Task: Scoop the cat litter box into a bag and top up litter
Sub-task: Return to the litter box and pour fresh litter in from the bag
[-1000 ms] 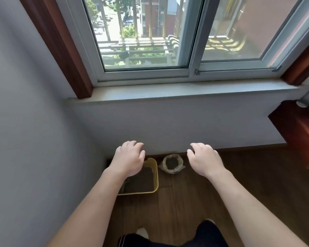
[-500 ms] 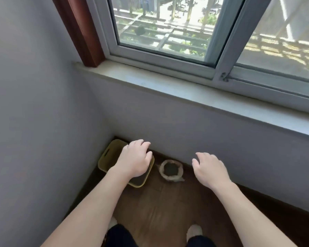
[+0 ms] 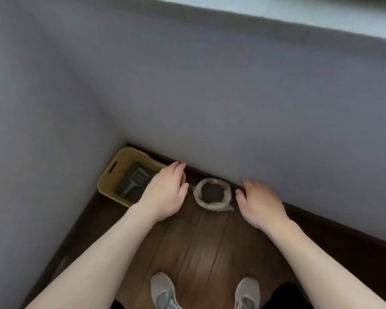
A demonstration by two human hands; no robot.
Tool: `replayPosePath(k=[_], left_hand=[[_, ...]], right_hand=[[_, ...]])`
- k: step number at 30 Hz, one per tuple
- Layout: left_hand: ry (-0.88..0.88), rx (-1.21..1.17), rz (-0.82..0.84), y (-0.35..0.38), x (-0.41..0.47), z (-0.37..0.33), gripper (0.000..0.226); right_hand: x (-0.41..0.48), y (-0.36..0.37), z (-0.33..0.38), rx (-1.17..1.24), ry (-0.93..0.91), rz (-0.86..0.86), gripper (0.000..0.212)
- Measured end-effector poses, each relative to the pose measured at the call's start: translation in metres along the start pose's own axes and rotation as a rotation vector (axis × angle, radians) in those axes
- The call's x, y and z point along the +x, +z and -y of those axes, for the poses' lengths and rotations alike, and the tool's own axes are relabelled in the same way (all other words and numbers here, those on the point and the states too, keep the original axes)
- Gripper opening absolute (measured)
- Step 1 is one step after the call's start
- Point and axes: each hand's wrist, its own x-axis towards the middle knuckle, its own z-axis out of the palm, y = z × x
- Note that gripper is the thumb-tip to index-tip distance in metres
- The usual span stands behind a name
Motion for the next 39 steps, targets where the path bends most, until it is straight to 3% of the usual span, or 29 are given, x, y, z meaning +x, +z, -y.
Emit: replayPosePath(k=[11, 22, 39], left_hand=[[0.17, 0.049, 0.009, 0.187, 0.096, 0.061, 0.078], [0.139, -0.076, 0.036, 0.306, 0.154, 0.101, 0.102], [-0.043, -0.273, -0.019, 0.449, 0.204, 0.132, 0.057]], right_hand=[[0.101, 0.167, -0.059, -0.188, -0.157, 0.02, 0.055], [0.161, 0.278, -0.102, -0.17, -0.185, -0.033, 0.061], [0.192, 0.416, -0.168, 0.06, -0.147, -0.016, 0.072]])
